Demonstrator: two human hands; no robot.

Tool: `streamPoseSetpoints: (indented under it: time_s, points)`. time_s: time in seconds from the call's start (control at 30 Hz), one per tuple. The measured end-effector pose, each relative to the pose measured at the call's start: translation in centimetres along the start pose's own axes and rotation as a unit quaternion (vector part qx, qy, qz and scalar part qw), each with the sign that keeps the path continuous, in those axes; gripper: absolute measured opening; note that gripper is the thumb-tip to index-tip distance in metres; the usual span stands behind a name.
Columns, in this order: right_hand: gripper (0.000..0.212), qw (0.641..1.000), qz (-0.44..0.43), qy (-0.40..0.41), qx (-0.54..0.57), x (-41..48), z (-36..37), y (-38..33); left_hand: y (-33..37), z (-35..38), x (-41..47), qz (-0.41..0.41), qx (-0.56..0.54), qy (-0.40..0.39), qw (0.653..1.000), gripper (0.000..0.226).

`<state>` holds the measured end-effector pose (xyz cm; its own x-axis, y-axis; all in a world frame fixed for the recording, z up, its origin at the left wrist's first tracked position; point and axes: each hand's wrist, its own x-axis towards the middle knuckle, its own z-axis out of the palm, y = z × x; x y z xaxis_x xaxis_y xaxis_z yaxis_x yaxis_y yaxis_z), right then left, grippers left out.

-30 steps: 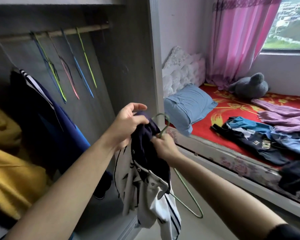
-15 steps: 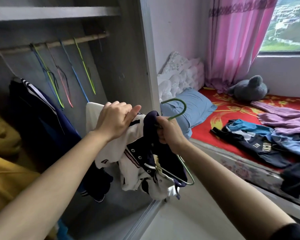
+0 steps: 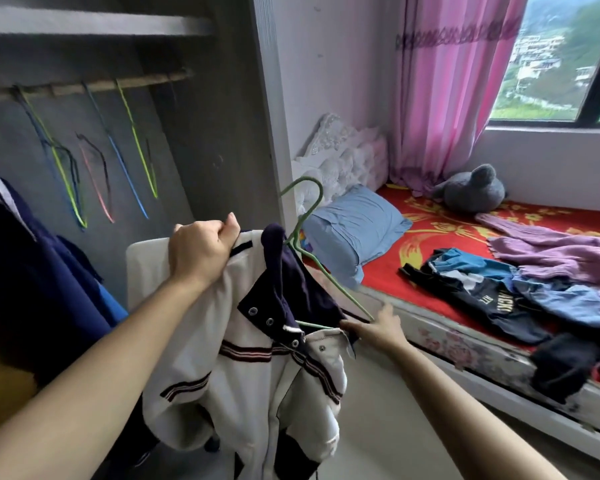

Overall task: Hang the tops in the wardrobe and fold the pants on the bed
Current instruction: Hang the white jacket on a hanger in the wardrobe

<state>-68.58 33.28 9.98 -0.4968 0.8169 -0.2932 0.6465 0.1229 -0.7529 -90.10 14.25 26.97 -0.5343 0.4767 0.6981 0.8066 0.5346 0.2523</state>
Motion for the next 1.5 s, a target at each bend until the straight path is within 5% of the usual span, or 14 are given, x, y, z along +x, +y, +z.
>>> streamPoseSetpoints:
  time_s: [0.13,0.33,0.4,0.57,0.73,0.97,1.27,1.5]
  points:
    - [0.06,0.96,0.138,-0.178,0.165,0.3,0.2,1.3,0.4,0.5,-0.2,-0.006,0.0,0.002,1.0,0.06]
    - [0.076,0.898,0.129,-0.301,0.294,0.5,0.8,1.8,-1.2,1.0,-0.5,-0.063,0.013,0.036,0.997,0.052]
    - [0.066,0.892,0.117,-0.31,0.307,0.4,1.1,1.7,-1.8,1.0,-0.6,-0.072,0.014,0.046,0.996,0.054]
    - [0.009,0.923,0.038,-0.218,0.314,0.2,2.1,1.2,-3.3,0.8,-0.4,-0.152,-0.009,0.055,0.987,0.053]
    - [0.01,0.985,-0.01,-0.005,0.173,1.2,1.2,0.3,-4.6,0.2,-1.0,-0.154,0.013,0.069,0.986,0.052]
    - [0.016,0.964,-0.057,0.102,0.239,1.5,-4.1,-3.3,-6.1,-0.2,-2.4,-0.04,0.094,0.104,0.989,0.056]
    - [0.021,0.943,-0.232,0.23,-0.064,-2.8,-6.9,-9.4,-5.4,-0.4,-4.0,0.006,0.03,0.004,1.0,0.069]
    - [0.018,0.904,-0.392,0.143,-0.098,-7.2,-2.2,-12.5,0.8,1.1,-6.4,0.154,0.07,-0.063,0.984,0.053]
